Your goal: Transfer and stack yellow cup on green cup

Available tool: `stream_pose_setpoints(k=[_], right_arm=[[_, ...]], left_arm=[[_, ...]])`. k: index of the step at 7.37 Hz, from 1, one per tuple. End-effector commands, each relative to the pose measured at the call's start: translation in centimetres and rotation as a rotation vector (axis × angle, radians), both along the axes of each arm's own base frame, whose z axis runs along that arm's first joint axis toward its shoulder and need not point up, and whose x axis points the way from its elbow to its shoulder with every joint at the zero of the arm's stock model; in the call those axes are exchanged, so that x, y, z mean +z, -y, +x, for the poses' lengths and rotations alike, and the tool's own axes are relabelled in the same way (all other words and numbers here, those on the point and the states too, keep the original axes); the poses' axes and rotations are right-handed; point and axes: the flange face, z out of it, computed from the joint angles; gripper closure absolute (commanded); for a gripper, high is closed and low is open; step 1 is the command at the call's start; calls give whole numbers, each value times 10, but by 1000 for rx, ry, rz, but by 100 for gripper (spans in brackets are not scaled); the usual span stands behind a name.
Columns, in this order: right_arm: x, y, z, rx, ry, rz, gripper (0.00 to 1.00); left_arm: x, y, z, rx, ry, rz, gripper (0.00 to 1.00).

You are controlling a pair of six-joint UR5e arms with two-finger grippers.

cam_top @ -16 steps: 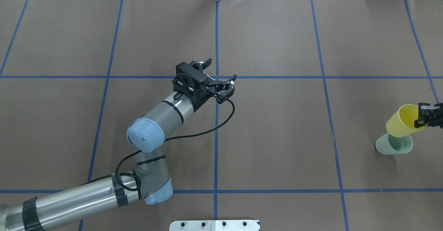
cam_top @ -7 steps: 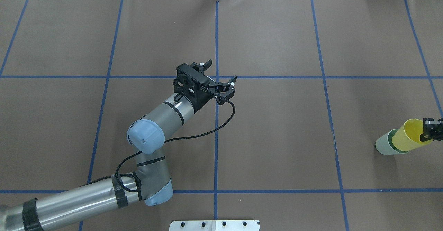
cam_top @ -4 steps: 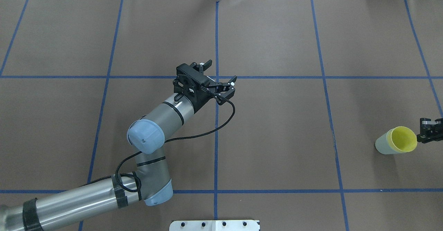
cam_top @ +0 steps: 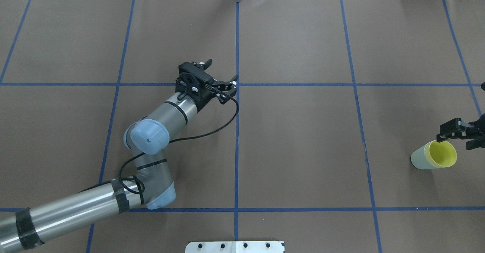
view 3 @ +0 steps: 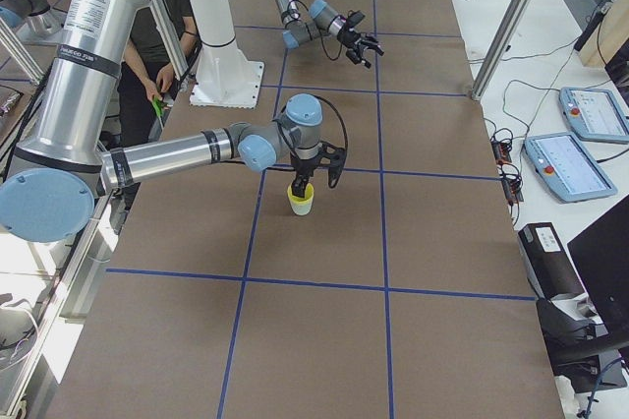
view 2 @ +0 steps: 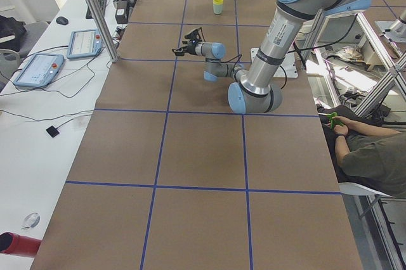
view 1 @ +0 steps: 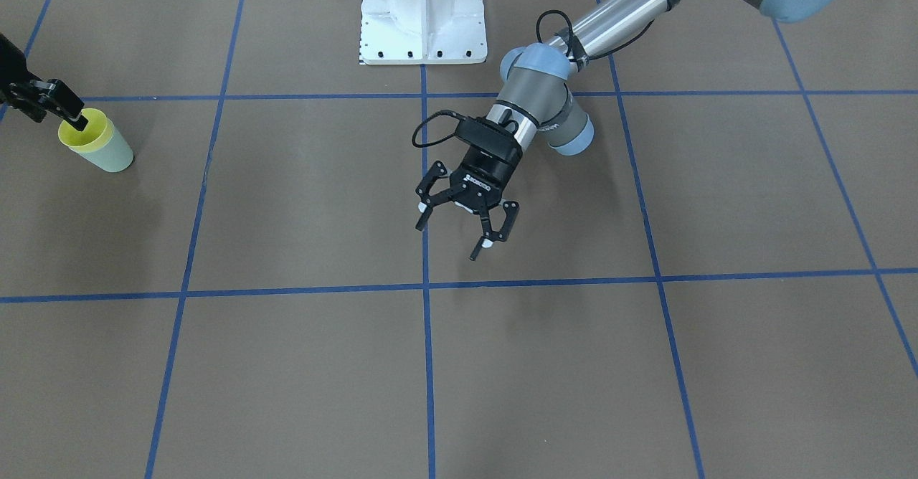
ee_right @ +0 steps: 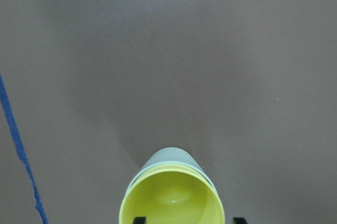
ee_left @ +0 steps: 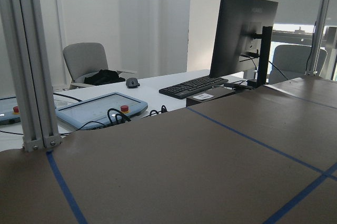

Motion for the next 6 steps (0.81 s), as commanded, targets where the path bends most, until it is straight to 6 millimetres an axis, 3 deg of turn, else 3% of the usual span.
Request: stream_pose_setpoints(k=[1, 2, 3, 5, 6], right_arm=[[4, 34, 9, 71, 5, 67, 0], [5, 49, 10, 93, 5, 74, 0], [1, 55, 13, 107, 6, 85, 0], [3, 80, 9, 94, 2, 124, 0], [8, 97, 14, 89, -8, 148, 0]], left_arm=[[67, 76, -57, -87, 122, -183, 2], [74, 122, -88, -66, 218, -289, 2], [86, 153, -116, -98, 295, -370, 2], [119, 204, -180, -67, 415, -589, 1], [140, 218, -206, -24, 476, -729, 1]])
